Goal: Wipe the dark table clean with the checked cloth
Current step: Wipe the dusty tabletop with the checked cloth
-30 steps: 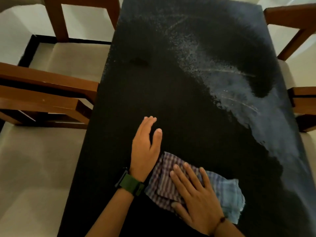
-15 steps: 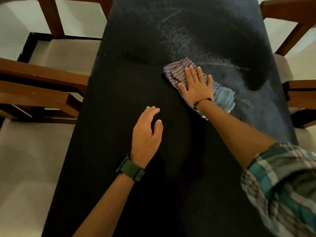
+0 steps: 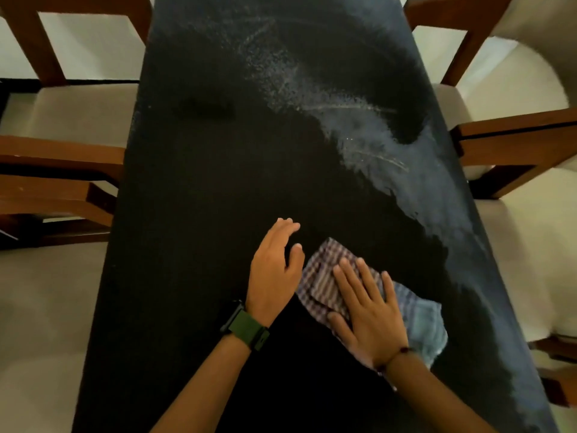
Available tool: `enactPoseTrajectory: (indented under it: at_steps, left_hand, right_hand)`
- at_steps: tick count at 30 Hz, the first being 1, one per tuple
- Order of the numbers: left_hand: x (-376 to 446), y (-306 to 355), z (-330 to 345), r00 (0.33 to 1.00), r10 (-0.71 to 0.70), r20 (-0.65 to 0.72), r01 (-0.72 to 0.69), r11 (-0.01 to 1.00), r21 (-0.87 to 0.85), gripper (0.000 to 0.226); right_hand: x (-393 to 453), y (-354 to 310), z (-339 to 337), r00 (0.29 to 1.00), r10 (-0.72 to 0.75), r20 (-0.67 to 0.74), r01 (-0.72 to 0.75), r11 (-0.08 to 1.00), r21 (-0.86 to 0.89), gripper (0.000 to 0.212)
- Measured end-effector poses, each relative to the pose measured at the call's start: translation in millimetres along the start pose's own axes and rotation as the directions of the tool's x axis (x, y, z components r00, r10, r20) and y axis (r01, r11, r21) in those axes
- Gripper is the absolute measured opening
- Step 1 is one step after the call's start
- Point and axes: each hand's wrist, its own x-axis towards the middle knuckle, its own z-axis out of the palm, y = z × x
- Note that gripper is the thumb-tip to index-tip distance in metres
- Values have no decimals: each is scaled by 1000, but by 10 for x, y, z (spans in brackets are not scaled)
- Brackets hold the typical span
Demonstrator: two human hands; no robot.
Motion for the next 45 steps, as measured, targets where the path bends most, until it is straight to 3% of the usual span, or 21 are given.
enactPoseTrajectory:
  at_steps: [6, 11, 14, 19, 22, 25, 29, 36, 41, 45]
  left_hand:
    - [-26, 83, 163, 998, 68, -12, -67, 997, 45, 37]
    - [-25, 205, 240, 995, 96, -30, -92, 989, 113, 38]
    - [-52, 277, 249, 993, 103, -48, -95, 985, 147, 39]
    - [34, 447, 313, 994, 104, -43, -96, 984, 149, 39]
    - [88, 559, 423, 993, 117, 3, -117, 987, 107, 38]
    - [132, 592, 576, 988, 151, 35, -153, 984, 90, 38]
    - [134, 582, 771, 983, 146, 108, -157, 983, 93, 38]
    - [70, 688, 1051, 973, 161, 164, -180, 978, 105, 40]
    - [40, 795, 1286, 987, 103, 126, -118, 987, 113, 40]
    - [12, 921, 1437, 990, 142, 15, -142, 970, 199, 42]
  right_hand:
    - [1369, 497, -343, 989, 113, -95, -106, 992, 71, 72]
    - [2395, 950, -592, 979, 194, -57, -188, 977, 103, 69]
    - [2252, 863, -599, 987, 146, -59, -141, 987, 82, 71]
    - [809, 557, -250, 999, -9, -39, 14, 991, 132, 69]
    - [-209, 490, 66, 1000, 15, -10, -14, 996, 91, 68]
    - [-666, 505, 184, 999, 47, -19, -46, 998, 40, 69]
    - [-324, 658, 101, 994, 100, -33, -99, 994, 36, 70]
    - [1205, 1460, -245, 962, 258, -90, -244, 960, 139, 72]
    - [1905, 1758, -444, 973, 226, -49, -216, 964, 156, 69]
    - [1357, 1717, -331, 994, 93, -49, -86, 988, 131, 71]
